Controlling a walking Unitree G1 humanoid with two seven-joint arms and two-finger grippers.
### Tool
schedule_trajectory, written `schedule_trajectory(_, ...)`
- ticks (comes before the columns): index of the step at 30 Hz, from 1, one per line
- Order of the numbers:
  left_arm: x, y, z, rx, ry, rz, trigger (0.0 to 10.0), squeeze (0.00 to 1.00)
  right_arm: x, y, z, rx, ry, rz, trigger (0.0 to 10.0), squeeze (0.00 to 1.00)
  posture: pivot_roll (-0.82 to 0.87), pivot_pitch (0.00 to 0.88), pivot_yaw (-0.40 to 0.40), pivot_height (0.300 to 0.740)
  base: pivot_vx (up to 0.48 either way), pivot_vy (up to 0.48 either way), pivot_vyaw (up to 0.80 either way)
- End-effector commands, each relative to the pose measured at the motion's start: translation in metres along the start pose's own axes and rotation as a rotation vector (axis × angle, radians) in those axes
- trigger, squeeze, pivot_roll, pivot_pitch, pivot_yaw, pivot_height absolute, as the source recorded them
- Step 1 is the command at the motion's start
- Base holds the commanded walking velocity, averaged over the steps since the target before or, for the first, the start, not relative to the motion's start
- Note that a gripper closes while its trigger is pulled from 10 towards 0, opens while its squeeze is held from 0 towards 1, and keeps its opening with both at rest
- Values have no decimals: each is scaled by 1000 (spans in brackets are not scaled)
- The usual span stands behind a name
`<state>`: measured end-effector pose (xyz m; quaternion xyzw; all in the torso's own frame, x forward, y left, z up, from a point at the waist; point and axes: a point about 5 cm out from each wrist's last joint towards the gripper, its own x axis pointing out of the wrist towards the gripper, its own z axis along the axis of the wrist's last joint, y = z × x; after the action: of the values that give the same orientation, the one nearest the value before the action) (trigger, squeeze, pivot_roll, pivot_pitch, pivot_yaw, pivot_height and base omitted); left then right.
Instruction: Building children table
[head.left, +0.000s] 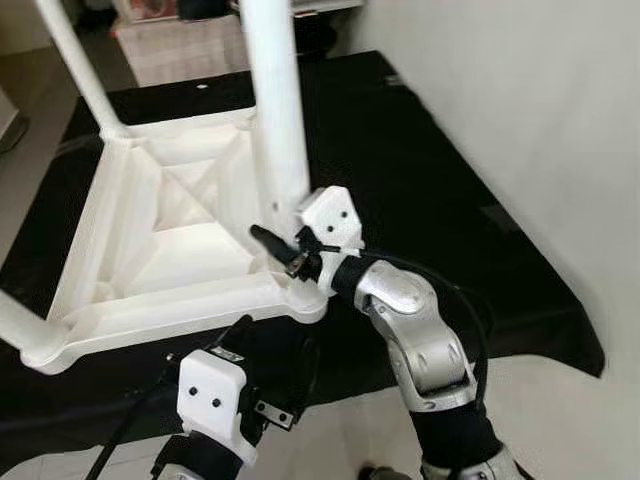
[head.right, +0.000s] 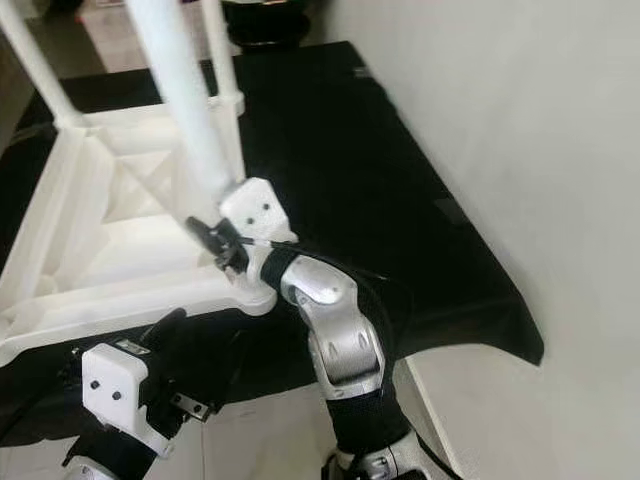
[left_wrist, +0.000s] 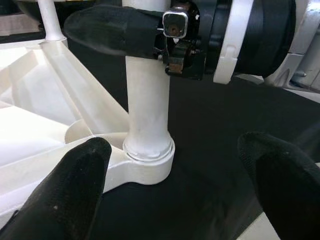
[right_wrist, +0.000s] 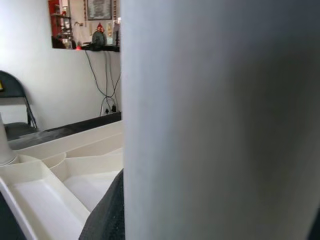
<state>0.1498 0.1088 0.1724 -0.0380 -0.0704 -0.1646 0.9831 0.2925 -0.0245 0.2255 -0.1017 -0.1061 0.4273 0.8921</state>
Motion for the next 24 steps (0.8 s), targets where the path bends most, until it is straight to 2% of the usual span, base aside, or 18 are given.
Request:
schedule_trajectory(1, -1, 1, -5, -5, 28, 11, 10000, 0, 6, 19, 2, -49, -10, 129, 10000, 0, -13, 190, 8, 740, 0, 0, 0)
schedule_trajectory(2, -2, 1, -5, -9, 29, 7, 10000, 0, 8, 13, 4, -80, -22, 224, 10000, 1000, -17, 188, 10, 740, 0, 0, 0)
schedule_trajectory(3, -2, 1, -5, -13, 31, 4, 10000, 0, 9, 5, 5, -92, -24, 296, 10000, 1000, -12, 190, 8, 740, 0, 0, 0)
schedule_trajectory(4, -2, 1, -5, -13, 31, 4, 10000, 0, 9, 5, 5, -92, -24, 296, 10000, 1000, -12, 190, 8, 740, 0, 0, 0)
schedule_trajectory(6, -3, 0, -5, -17, 32, 2, 10000, 0, 12, -14, 4, -141, -14, 389, 10000, 1000, -7, 191, 8, 740, 0, 0, 0)
schedule_trajectory(7, -3, 0, -5, -17, 32, 2, 10000, 0, 12, -14, 4, -141, -14, 389, 10000, 1000, -7, 191, 8, 740, 0, 0, 0)
schedule_trajectory(10, -5, -1, -4, -16, 31, 6, 10000, 0, 12, -33, 10, -114, -23, 587, 10000, 1000, 10, 201, 6, 740, 0, 0, 0)
schedule_trajectory(11, -5, -1, -3, -16, 32, 7, 10000, 0, 14, -41, 12, -93, -22, 614, 10000, 1000, 13, 204, 5, 740, 0, 0, 0)
schedule_trajectory(15, -6, -2, -3, -18, 35, 8, 10000, 0, 18, -51, 15, -56, -15, 636, 10000, 1000, 16, 209, 5, 740, 0, 0, 0)
schedule_trajectory(16, -6, -2, -3, -18, 37, 5, 10000, 0, 21, -56, 16, -52, -2, 643, 10000, 294, 21, 210, 2, 740, 0, 0, 0)
schedule_trajectory(17, -7, -3, -3, -18, 39, 3, 10000, 0, 23, -58, 17, -54, 6, 647, 10000, 0, 28, 215, 1, 740, 0, 0, 0)
schedule_trajectory(22, -8, -4, -3, -18, 42, 1, 10000, 0, 26, -61, 20, -39, 4, 697, 10000, 0, 30, 220, 2, 740, 0, 0, 0)
schedule_trajectory(23, -8, -4, -2, -19, 42, 1, 10000, 0, 26, -61, 20, -26, 3, 744, 9098, 0, 33, 226, 0, 740, 0, 0, 0)
schedule_trajectory(24, -9, -4, -2, -19, 43, 1, 10000, 0, 26, -61, 19, -16, 5, 794, 6863, 0, 33, 227, 0, 740, 0, 0, 0)
